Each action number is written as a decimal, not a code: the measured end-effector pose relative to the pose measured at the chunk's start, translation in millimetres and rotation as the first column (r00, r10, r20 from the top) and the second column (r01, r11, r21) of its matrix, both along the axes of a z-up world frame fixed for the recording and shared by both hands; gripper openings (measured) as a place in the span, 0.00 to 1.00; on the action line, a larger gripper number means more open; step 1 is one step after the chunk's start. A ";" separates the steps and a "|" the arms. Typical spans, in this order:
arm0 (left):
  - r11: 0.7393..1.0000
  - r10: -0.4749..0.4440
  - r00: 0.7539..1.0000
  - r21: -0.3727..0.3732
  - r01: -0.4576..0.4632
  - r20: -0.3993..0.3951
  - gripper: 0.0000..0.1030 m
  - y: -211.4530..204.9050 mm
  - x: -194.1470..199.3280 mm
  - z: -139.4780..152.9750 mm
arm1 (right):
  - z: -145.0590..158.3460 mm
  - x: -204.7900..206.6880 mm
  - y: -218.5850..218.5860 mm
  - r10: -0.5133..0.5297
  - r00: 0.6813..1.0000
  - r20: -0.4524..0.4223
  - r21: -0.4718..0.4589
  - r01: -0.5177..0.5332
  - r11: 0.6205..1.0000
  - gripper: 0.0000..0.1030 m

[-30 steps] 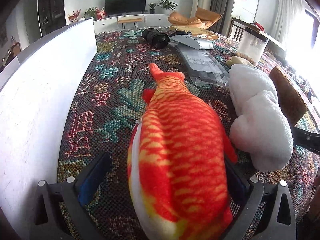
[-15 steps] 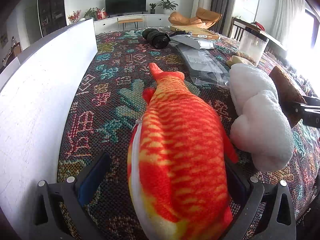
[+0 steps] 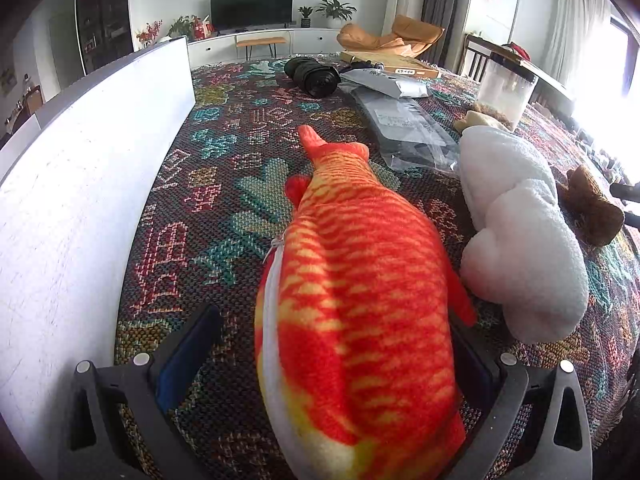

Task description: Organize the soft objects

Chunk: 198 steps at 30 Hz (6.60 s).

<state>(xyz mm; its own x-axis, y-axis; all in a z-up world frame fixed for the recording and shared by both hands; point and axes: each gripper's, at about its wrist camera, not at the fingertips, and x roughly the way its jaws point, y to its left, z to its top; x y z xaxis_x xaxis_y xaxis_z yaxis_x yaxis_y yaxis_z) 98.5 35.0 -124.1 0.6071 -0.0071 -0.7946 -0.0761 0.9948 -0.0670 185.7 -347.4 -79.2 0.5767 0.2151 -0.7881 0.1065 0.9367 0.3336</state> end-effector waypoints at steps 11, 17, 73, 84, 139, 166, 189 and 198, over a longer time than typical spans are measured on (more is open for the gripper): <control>1.000 0.000 1.000 0.000 0.000 0.000 1.00 -0.3 -0.4 0.0 | -11.5 10.0 81.4 0.212 0.964 -0.161 -0.356 -0.257 0.899 0.78; 1.000 0.000 1.000 0.001 0.000 0.000 1.00 -0.4 -0.4 0.0 | -42.6 15.8 64.6 0.173 0.975 -0.142 -0.285 -0.208 0.936 0.72; 0.923 0.376 0.910 0.019 -0.385 0.177 0.93 222.9 -172.2 151.9 | 138.6 -143.7 429.6 0.749 0.634 0.193 0.016 -0.765 0.643 0.77; 0.896 0.443 0.877 -0.062 -0.439 0.184 0.97 228.2 -173.7 126.6 | 99.5 -137.6 423.9 0.725 0.676 0.133 -0.023 -0.729 0.684 0.79; 0.998 -0.036 0.999 0.059 0.038 -0.028 1.00 2.6 16.0 -4.8 | -47.7 -40.3 130.0 -0.052 0.998 0.021 -0.321 0.056 0.946 0.87; 0.998 -0.037 0.999 0.059 0.038 -0.027 1.00 2.6 15.7 -4.6 | -47.7 -40.2 130.0 -0.053 0.998 0.023 -0.322 0.057 0.945 0.88; 0.966 -0.210 0.961 -0.115 0.232 0.180 1.00 -37.9 0.8 72.2 | -47.5 -39.5 130.1 -0.054 0.998 0.025 -0.320 0.060 0.946 0.89; 0.944 -0.331 0.942 -0.005 0.331 -0.058 1.00 -103.3 62.4 30.3 | -47.7 -39.7 130.6 -0.055 0.998 0.025 -0.320 0.060 0.945 0.89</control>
